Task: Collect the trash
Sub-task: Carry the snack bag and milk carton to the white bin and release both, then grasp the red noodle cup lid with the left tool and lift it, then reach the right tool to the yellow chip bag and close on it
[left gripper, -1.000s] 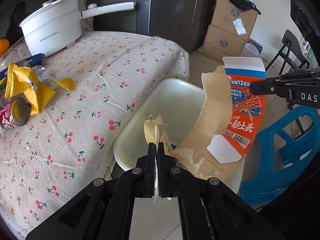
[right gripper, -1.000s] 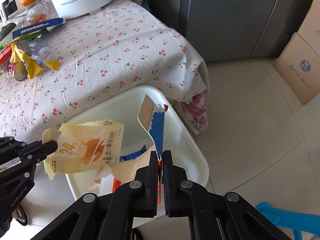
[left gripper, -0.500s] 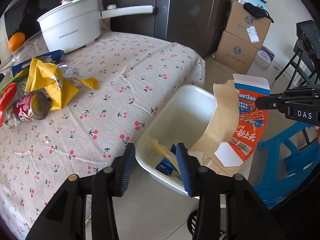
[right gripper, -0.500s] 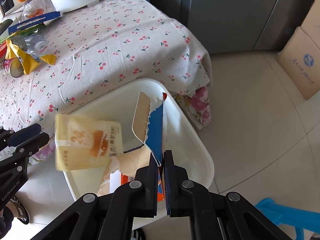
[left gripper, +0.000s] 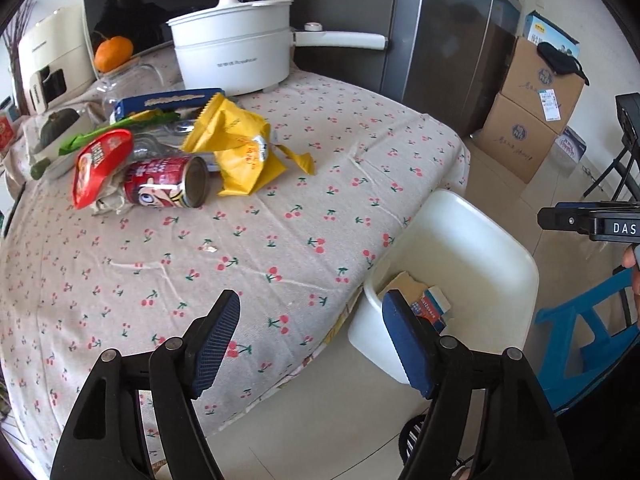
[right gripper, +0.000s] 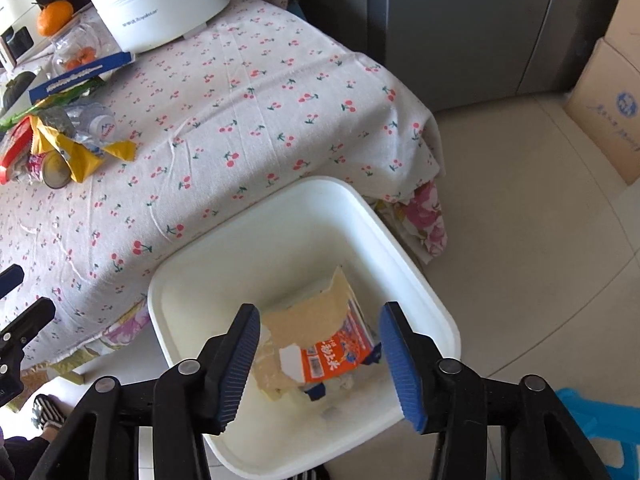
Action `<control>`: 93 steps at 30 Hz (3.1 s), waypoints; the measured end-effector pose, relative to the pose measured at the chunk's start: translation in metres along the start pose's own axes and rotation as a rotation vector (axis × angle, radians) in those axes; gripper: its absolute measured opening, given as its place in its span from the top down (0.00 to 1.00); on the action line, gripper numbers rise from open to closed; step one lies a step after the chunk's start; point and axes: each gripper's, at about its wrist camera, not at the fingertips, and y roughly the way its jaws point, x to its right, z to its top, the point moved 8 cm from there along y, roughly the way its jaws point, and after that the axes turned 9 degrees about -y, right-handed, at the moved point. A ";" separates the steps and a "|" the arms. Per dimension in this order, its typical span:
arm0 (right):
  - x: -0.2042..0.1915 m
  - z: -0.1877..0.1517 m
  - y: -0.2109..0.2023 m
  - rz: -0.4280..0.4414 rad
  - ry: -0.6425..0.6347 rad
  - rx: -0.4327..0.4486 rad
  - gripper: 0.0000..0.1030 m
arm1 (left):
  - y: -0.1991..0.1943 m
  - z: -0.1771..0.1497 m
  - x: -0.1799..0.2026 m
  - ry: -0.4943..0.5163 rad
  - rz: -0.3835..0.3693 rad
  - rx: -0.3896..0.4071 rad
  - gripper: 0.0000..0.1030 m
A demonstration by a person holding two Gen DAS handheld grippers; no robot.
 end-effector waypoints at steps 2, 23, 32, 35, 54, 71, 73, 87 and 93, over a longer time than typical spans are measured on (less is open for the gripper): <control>-0.007 0.005 -0.003 0.005 -0.005 0.016 0.37 | -0.005 0.000 -0.014 -0.026 0.013 0.005 0.21; -0.137 0.058 0.037 0.090 -0.155 0.060 0.21 | -0.032 0.009 -0.175 -0.213 0.239 0.119 0.00; -0.172 0.085 0.068 0.103 -0.202 0.046 0.21 | -0.001 0.049 -0.209 -0.136 0.335 0.155 0.00; -0.181 0.093 0.073 0.102 -0.220 0.048 0.21 | 0.016 0.063 -0.211 -0.097 0.357 0.136 0.00; -0.205 0.111 0.098 0.100 -0.258 0.032 0.21 | 0.051 0.108 -0.174 0.112 0.329 0.154 0.75; -0.206 0.132 0.100 0.170 -0.181 0.096 0.22 | -0.023 0.080 -0.198 -0.199 0.119 0.183 0.84; -0.208 0.135 0.100 0.186 -0.175 0.110 0.25 | -0.032 0.075 -0.200 -0.216 0.113 0.185 0.84; -0.212 0.137 0.104 0.268 -0.142 0.122 0.94 | -0.057 0.038 -0.203 -0.259 0.080 0.156 0.84; -0.204 0.134 0.085 0.299 -0.114 0.140 0.95 | -0.063 0.035 -0.198 -0.284 0.021 0.147 0.84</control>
